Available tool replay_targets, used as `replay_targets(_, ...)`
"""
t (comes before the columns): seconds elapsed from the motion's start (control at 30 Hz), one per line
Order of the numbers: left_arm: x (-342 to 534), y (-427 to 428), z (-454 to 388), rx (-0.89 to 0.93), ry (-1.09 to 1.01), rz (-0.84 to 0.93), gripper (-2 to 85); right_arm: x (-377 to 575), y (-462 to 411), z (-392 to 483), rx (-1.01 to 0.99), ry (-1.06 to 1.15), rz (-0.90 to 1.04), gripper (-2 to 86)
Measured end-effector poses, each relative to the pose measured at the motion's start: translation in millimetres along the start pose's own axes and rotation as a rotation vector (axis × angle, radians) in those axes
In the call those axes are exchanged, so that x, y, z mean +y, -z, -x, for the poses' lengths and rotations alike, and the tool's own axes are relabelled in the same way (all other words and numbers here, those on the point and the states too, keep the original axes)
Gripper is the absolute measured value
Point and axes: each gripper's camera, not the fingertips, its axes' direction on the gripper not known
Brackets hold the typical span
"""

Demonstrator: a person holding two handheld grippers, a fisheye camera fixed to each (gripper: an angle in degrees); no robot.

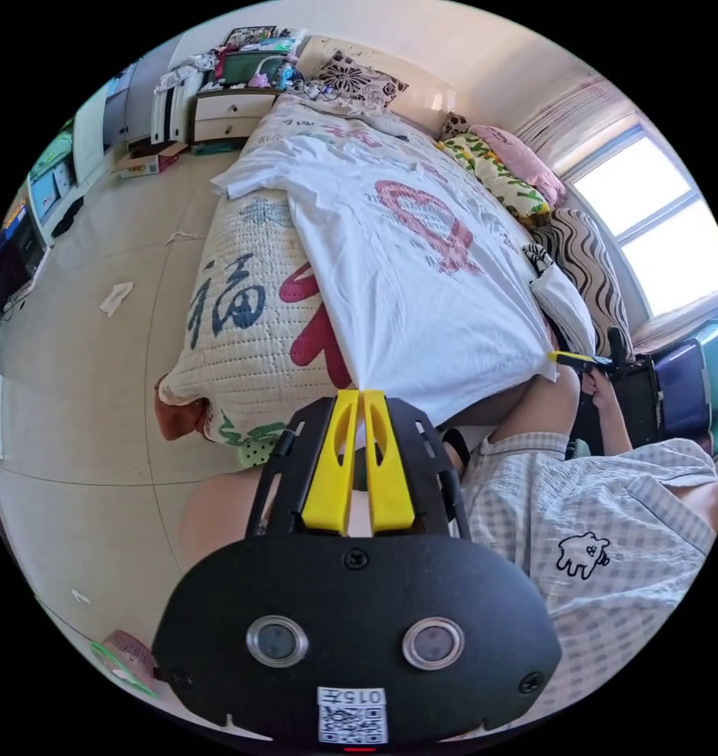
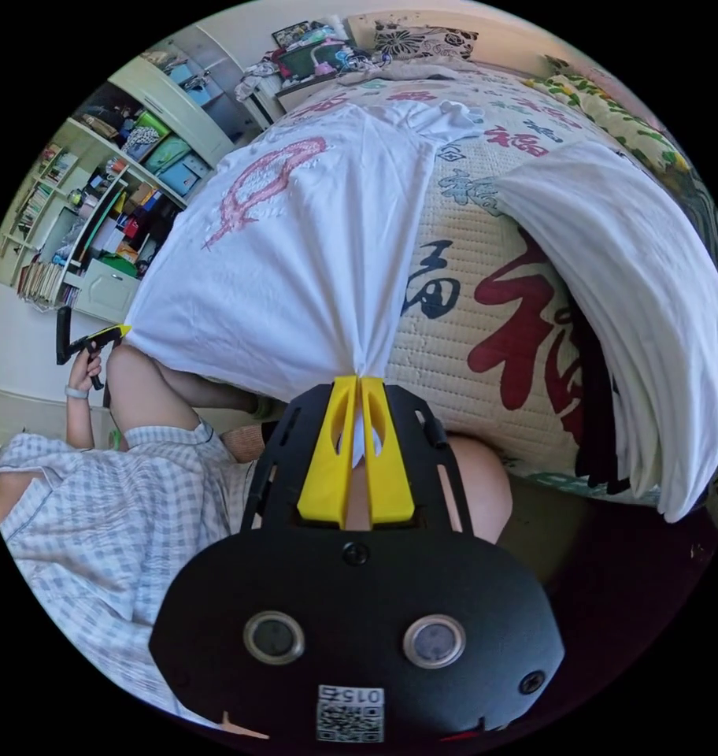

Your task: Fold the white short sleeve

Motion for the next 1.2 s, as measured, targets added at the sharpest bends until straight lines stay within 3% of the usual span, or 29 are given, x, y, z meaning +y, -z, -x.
replay_targets(0.3, -2.5, -50.8, 3.9, -0.033, 0.054, 0.064, 4.2, -23.6, 27.9, 6.8, 0.071, 0.03, 0.014, 4.5)
replay_targets(0.47, -9.2, -13.4, 24.7, 0.068, 0.089, -0.195, 6.8, -58.6, 95.3, -10.2, 0.076, 0.008, -0.242, 7.3)
replay_targets(0.63, -164.6, -40.5, -3.5, -0.038, -0.19, -0.324, 8.0, -215.7, 117.5, -40.8, 0.109, 0.028, -0.33, 10.5)
replay_targets(0.77, -289.3, -115.9, -57.5, 0.141, -0.372, -0.356, 8.4, -329.0, 101.3, -88.3, 0.062, -0.081, -0.327, 12.6)
replay_targets(0.93, -437.2, -255.5, -158.9, 0.254, -0.52, -0.238, 8.6, -396.5, 95.9, -112.2, 0.091, -0.088, -0.363, 12.1)
replay_targets(1.2, -561.7, -438.1, -262.3, 0.427, -0.338, 0.115, 10.9, -408.5, 73.8, -153.8, 0.162, -0.188, -0.165, 9.6)
